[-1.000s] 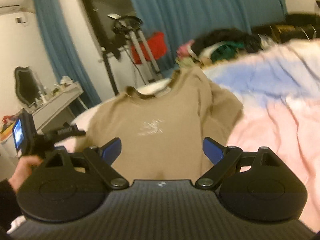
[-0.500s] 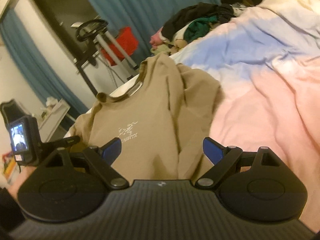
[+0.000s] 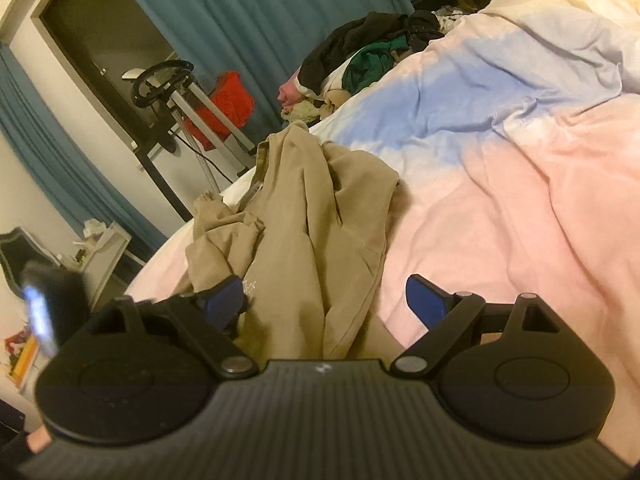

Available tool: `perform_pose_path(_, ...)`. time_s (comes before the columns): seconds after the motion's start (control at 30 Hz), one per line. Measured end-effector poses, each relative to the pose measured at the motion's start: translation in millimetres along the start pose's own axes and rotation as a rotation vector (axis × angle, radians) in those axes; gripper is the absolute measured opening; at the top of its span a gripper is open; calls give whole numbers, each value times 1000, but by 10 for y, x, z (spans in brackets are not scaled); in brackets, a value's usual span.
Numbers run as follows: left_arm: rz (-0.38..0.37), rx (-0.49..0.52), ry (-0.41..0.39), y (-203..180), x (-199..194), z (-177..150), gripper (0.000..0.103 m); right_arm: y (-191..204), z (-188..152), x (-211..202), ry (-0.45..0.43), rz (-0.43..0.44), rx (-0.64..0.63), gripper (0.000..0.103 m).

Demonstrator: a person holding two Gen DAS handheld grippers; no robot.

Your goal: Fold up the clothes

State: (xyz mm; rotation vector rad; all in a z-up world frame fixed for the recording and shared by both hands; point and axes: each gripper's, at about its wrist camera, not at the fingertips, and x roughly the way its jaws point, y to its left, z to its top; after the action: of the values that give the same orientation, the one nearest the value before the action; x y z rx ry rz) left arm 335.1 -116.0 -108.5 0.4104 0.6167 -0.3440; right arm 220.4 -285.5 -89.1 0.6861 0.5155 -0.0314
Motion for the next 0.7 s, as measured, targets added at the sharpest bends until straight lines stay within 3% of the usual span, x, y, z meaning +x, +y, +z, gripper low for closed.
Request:
perform_pose_path(0.13,9,-165,-31,362,10,93,59,-37,19,26,0,-8,22,90)
perform_pose_path(0.3,46,-338,-39,746,227,226,57,-61,6,73,10,-19,30,90)
perform_pose_path(0.4,56,-412,-40,913,401,293,45,-56,-15,93,14,-23,18,90)
perform_pose_path(0.47,46,-442,-37,1076,394,316,22,-59,-23,115,16,-24,10,90)
perform_pose_path(0.53,36,-472,-35,1240,387,338,7,-60,-30,143,20,-26,4,90)
perform_pose_path(0.7,10,-546,-29,1650,370,395,4,-51,-48,177,28,-33,-1,90)
